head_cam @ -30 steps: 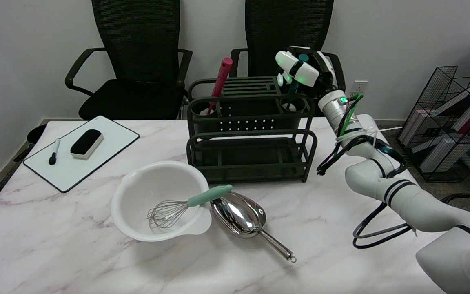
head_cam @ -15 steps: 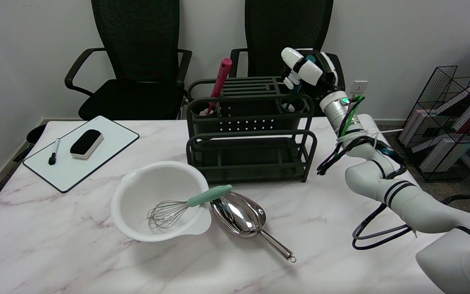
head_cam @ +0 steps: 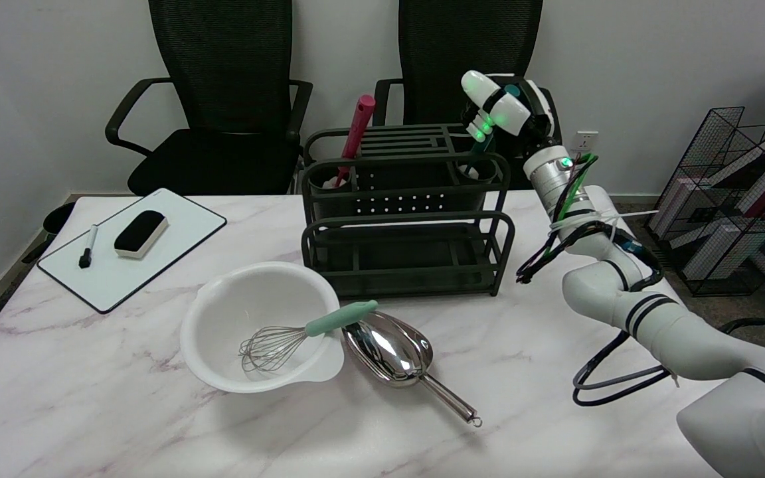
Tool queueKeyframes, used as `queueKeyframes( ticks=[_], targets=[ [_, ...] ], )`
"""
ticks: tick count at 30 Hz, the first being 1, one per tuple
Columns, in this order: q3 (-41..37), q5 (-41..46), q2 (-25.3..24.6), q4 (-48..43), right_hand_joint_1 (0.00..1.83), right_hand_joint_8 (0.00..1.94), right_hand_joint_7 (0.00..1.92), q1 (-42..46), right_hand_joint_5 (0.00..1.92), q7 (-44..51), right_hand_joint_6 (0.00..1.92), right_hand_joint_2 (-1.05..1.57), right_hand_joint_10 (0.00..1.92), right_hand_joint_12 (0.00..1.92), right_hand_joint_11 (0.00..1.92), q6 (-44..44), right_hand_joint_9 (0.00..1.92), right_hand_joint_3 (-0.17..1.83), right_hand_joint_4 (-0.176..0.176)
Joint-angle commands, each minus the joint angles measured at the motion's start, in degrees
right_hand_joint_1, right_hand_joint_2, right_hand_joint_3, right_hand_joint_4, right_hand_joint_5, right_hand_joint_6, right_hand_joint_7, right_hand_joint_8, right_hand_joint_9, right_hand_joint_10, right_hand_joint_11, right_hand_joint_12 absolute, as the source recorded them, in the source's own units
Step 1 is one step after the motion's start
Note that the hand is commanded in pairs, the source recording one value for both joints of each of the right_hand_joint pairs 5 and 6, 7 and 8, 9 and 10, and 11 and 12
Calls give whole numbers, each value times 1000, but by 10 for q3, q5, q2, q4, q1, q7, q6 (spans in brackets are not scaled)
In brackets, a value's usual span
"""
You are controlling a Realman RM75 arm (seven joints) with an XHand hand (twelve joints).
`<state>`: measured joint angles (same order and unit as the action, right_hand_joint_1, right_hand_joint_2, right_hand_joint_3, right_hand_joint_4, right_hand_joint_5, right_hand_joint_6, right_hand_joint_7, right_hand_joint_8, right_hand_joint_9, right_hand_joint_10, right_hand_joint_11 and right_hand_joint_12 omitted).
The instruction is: Pick up the blue sponge bottle brush.
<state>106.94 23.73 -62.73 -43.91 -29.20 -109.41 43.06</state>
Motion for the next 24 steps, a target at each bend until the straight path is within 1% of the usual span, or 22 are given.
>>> queueKeyframes(
  ticks=[1, 6, 17, 20, 24],
  targets=[
    [-13, 2, 1, -15, 1125, 1920, 1920, 5, 1920, 0, 1920, 1571, 1920, 1896, 1896, 19, 1920, 378, 0],
    [-20, 2, 2, -29, 1131, 1920, 1920, 9, 1920, 0, 1920, 1571, 1920, 1898, 1898, 19, 1920, 331, 0],
    [-46, 2, 4, -34, 1127, 1920, 1920, 11, 1920, 0, 1920, 1571, 1920, 1899, 1899, 13, 1920, 319, 0],
    [-56, 2, 9, -33, 1126, 1920, 1920, 11, 1920, 0, 1920, 1571, 1920, 1900, 1900, 17, 1920, 320, 0],
    [-71, -4, 29, -29, 1124, 1920, 1920, 12, 1920, 3, 1920, 1571, 1920, 1902, 1902, 19, 1920, 320, 0]
  ],
)
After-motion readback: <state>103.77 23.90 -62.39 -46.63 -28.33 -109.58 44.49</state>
